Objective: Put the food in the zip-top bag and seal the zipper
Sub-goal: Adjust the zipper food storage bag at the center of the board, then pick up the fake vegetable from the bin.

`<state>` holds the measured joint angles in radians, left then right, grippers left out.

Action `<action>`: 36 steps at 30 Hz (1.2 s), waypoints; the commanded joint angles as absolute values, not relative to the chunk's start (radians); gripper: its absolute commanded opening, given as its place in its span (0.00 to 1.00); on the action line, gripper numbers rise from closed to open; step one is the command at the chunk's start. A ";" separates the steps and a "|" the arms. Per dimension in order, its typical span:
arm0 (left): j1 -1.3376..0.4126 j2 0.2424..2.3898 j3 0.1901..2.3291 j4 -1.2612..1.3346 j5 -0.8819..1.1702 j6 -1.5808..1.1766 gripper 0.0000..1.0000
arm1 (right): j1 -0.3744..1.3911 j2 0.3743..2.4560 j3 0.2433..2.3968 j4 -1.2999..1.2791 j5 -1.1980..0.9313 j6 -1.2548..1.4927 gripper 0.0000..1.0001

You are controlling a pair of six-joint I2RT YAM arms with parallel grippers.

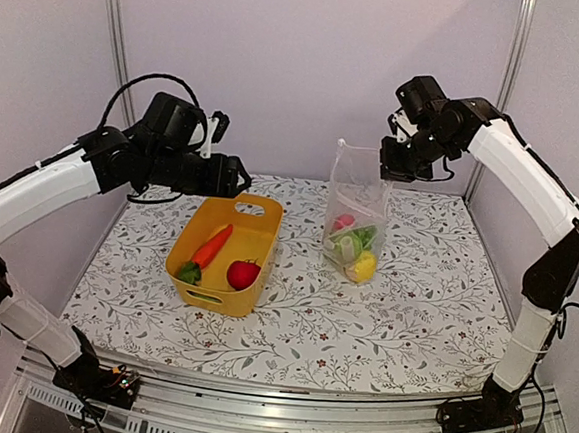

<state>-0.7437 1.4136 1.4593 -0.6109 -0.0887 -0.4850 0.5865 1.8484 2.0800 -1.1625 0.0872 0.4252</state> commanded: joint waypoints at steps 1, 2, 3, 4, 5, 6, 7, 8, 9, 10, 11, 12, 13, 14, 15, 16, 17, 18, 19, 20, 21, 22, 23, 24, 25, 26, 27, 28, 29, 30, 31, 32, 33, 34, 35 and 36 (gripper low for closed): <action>-0.696 1.442 1.357 -0.797 -0.074 -0.456 0.74 | 0.588 1.812 2.177 -1.135 0.087 0.413 0.00; -0.686 1.448 1.346 -0.807 -0.045 -0.451 0.75 | 0.582 1.814 2.188 -1.137 0.096 0.405 0.00; -0.678 1.460 1.334 -0.816 -0.017 -0.445 0.77 | 0.569 1.816 2.191 -1.138 0.099 0.402 0.00; -0.673 1.474 1.321 -0.820 0.011 -0.437 0.79 | 0.553 1.814 2.191 -1.138 0.095 0.398 0.00; -0.670 1.491 1.308 -0.824 0.039 -0.427 0.79 | 0.533 1.812 2.191 -1.142 0.092 0.395 0.00; -0.669 1.513 1.302 -0.828 0.056 -0.425 0.80 | 0.514 1.809 2.190 -1.144 0.092 0.389 0.00; -0.669 1.541 1.298 -0.828 0.074 -0.427 0.80 | 0.496 1.806 2.188 -1.146 0.094 0.381 0.00; -0.669 1.561 1.293 -0.828 0.094 -0.428 0.81 | 0.476 1.799 2.186 -1.147 0.098 0.374 0.00; -0.669 1.582 1.289 -0.820 0.113 -0.429 0.81 | 0.459 1.796 2.185 -1.149 0.099 0.360 0.00; -0.670 1.603 1.287 -0.814 0.124 -0.429 0.82 | 0.441 1.791 2.183 -1.149 0.101 0.352 0.00; -0.669 1.624 1.289 -0.811 0.123 -0.431 0.82 | 0.426 1.787 2.182 -1.148 0.105 0.342 0.00; -0.668 1.643 1.291 -0.807 0.120 -0.430 0.82 | 0.417 1.785 2.180 -1.147 0.107 0.328 0.00; -0.668 1.662 1.292 -0.801 0.120 -0.428 0.83 | 0.413 1.784 2.179 -1.145 0.106 0.323 0.00; -0.667 1.681 1.292 -0.793 0.123 -0.429 0.83 | 0.413 1.786 2.172 -1.140 0.097 0.317 0.00; -0.665 1.701 1.293 -0.792 0.127 -0.432 0.84 | 0.413 1.786 2.145 -1.127 0.079 0.315 0.00; -0.664 1.723 1.295 -0.790 0.131 -0.435 0.84 | 0.413 1.783 2.129 -1.112 0.058 0.318 0.00; -0.663 1.743 1.296 -0.786 0.142 -0.435 0.84 | 0.413 1.779 2.096 -1.095 0.040 0.324 0.00; -0.663 1.761 1.292 -0.773 0.154 -0.434 0.85 | 0.416 1.772 2.061 -1.075 0.020 0.333 0.00; -0.663 1.776 1.284 -0.756 0.160 -0.435 0.85 | 0.421 1.766 2.026 -1.054 0.011 0.347 0.00; -0.663 1.790 1.276 -0.738 0.165 -0.436 0.86 | 0.427 1.760 1.985 -1.037 -0.012 0.354 0.00; -0.662 1.810 1.275 -0.719 0.173 -0.435 0.86 | 0.435 1.756 1.962 -1.022 -0.029 0.364 0.00; -0.663 1.829 1.277 -0.704 0.183 -0.434 0.86 | 0.442 1.753 1.945 -1.011 -0.037 0.371 0.00; -0.663 1.848 1.282 -0.692 0.188 -0.433 0.86 | 0.450 1.753 1.934 -1.005 -0.044 0.378 0.00; -0.663 1.866 1.288 -0.679 0.190 -0.430 0.86 | 0.457 1.754 1.927 -1.002 -0.049 0.382 0.00; -0.662 1.880 1.293 -0.667 0.189 -0.429 0.86 | 0.464 1.758 1.921 -0.997 -0.054 0.386 0.00; -0.663 1.897 1.300 -0.655 0.186 -0.426 0.86 | 0.470 1.759 1.917 -0.997 -0.056 0.388 0.00; -0.663 1.912 1.305 -0.646 0.185 -0.421 0.87 | 0.475 1.762 1.913 -0.994 -0.057 0.388 0.00; -0.662 1.927 1.313 -0.641 0.186 -0.416 0.86 | 0.480 1.762 1.911 -0.992 -0.061 0.388 0.00; -0.663 1.942 1.320 -0.635 0.186 -0.411 0.86 | 0.484 1.765 1.910 -0.989 -0.066 0.388 0.00; -0.663 1.950 1.325 -0.631 0.179 -0.409 0.85 | 0.488 1.767 1.910 -0.987 -0.071 0.390 0.00; -0.662 1.953 1.328 -0.627 0.166 -0.408 0.83 | 0.491 1.769 1.911 -0.985 -0.074 0.393 0.00; -0.662 1.948 1.332 -0.631 0.148 -0.408 0.80 | 0.496 1.771 1.912 -0.985 -0.076 0.394 0.00; -0.661 1.940 1.338 -0.641 0.126 -0.408 0.77 | 0.500 1.772 1.913 -0.985 -0.077 0.396 0.00; -0.662 1.925 1.344 -0.654 0.108 -0.404 0.73 | 0.508 1.773 1.913 -0.985 -0.077 0.397 0.00; -0.662 1.905 1.346 -0.667 0.098 -0.399 0.70 | 0.513 1.773 1.912 -0.985 -0.078 0.398 0.00; -0.660 1.882 1.346 -0.678 0.085 -0.394 0.67 | 0.520 1.773 1.910 -0.986 -0.077 0.400 0.00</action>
<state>-0.6708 1.9339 1.3170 -0.6662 0.1463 -0.4160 0.4957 1.7813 1.9167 -1.0111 -0.0582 0.3832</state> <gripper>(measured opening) 0.737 0.004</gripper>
